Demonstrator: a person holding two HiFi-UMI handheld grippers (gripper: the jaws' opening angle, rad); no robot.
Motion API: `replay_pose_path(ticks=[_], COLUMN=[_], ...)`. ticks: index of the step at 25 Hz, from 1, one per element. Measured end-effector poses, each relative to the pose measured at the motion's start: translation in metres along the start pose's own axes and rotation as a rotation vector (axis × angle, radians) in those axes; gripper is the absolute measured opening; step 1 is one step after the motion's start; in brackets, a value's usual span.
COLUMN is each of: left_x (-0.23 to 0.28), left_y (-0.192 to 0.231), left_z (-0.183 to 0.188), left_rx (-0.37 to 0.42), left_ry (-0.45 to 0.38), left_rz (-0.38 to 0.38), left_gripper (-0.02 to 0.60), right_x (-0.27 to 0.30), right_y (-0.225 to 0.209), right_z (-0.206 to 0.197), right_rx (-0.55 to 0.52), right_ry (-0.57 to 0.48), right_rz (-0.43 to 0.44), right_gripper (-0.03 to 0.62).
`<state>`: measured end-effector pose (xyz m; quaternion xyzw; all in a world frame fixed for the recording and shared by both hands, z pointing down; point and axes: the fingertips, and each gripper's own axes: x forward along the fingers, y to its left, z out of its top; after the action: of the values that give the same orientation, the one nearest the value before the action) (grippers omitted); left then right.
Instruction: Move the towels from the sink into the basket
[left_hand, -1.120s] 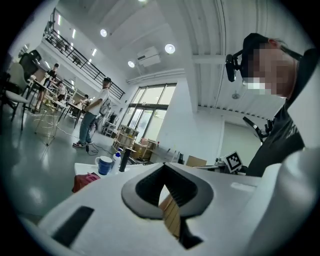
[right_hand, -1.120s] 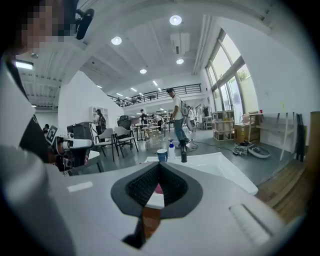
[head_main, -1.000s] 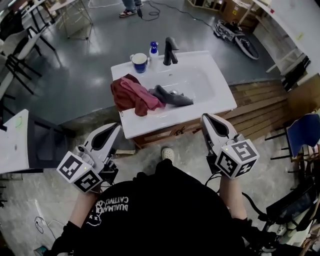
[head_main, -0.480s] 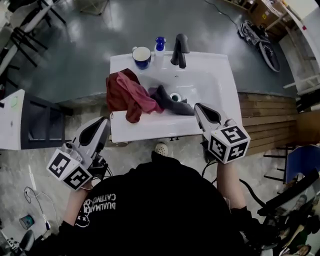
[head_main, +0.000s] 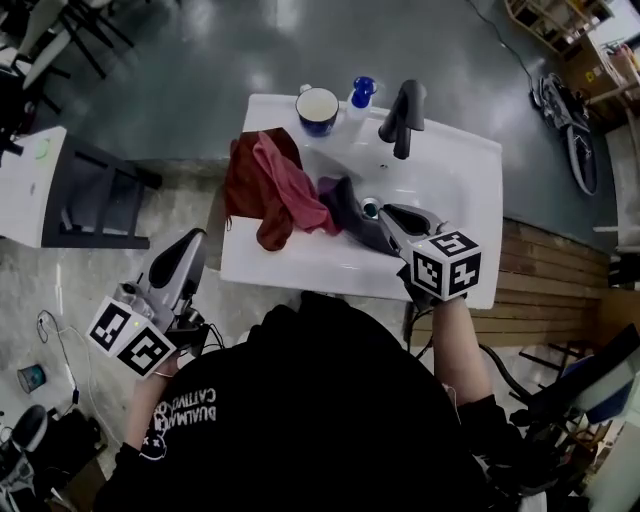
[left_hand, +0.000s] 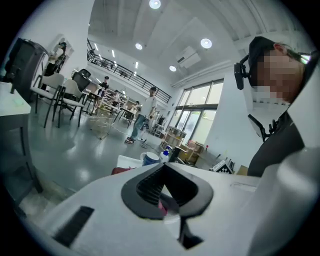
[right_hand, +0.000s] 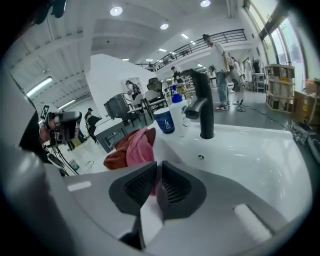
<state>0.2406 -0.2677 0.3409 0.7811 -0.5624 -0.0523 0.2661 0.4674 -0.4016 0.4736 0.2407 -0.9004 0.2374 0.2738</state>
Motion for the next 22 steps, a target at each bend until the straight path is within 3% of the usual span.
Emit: replay_pose_path(ticks=[4,11,22], left_x=[-0.010,-0.014,0.001], left_y=[0.009,0.022,0.031], left_z=[0.001,0.004,-0.004], left_rx=[0.000,-0.007,-0.013], left_ry=[-0.004,-0.008,0.042], left_rz=[0.079,0.158,0.167], left_gripper=[-0.002,-0.002,-0.002], right_x=[0.032,0.067,0.085], right_y=[-0.011,-0.011,-0.005], right_z=[-0.021,-0.057,-0.082], right_rx=[-0.080,-0.082,-0.076], right_ry=[0.139,0.313,0.410], right_rz=[0.027,0.136,0.193], right_gripper=[0.072,0.130,0.107])
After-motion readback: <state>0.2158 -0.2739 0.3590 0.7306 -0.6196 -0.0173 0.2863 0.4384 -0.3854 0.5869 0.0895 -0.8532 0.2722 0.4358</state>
